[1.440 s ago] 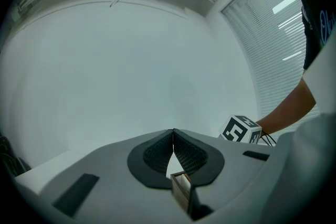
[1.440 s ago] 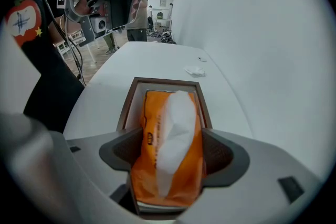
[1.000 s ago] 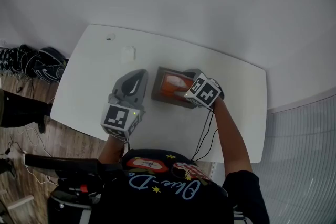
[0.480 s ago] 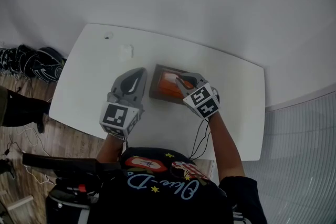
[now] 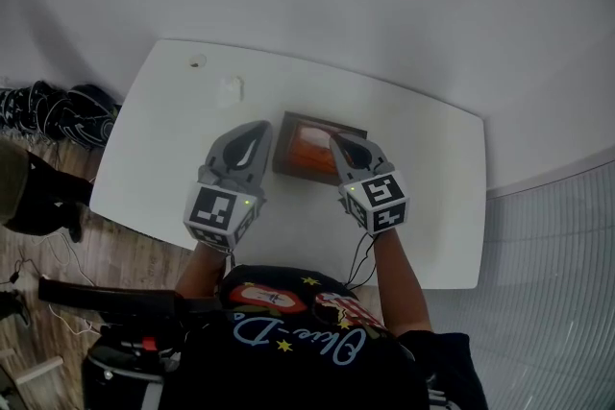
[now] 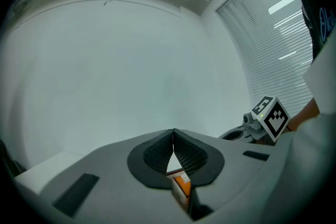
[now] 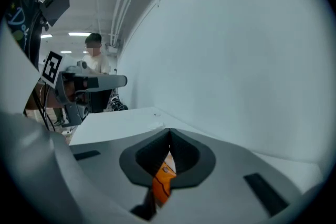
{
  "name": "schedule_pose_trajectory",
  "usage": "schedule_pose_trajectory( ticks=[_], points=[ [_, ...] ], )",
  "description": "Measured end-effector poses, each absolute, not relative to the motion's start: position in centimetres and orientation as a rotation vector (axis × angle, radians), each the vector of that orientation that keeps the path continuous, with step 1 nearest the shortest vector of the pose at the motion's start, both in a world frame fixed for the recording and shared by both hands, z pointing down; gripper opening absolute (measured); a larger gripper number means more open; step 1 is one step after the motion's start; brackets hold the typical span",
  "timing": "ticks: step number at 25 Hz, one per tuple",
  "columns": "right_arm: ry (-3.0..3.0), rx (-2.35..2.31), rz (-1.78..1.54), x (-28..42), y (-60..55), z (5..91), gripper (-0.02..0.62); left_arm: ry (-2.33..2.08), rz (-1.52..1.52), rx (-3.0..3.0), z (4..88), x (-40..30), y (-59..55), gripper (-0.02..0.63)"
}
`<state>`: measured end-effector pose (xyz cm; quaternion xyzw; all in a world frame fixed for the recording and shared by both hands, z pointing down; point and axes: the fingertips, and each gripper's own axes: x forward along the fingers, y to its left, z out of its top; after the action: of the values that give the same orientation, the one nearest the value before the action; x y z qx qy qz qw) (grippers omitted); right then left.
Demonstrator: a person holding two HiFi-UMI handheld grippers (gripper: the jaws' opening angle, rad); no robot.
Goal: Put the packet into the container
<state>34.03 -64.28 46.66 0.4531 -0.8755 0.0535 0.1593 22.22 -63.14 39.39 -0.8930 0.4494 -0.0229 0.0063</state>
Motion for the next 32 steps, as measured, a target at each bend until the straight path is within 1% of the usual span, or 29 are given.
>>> schedule_pose_trajectory(
  ticks=[12, 32],
  points=[
    [-2.584, 1.647, 0.184, 36.8, -61.6, 41.6, 0.015, 1.354, -0.078, -2.825, 38.9, 23.3, -62.4, 0.009],
    [-2.647, 1.753, 0.112, 37.3, -60.2, 38.8, 0.015, 1.345, -0.063, -2.827, 39.0, 23.6, -62.5, 0.009]
  ],
)
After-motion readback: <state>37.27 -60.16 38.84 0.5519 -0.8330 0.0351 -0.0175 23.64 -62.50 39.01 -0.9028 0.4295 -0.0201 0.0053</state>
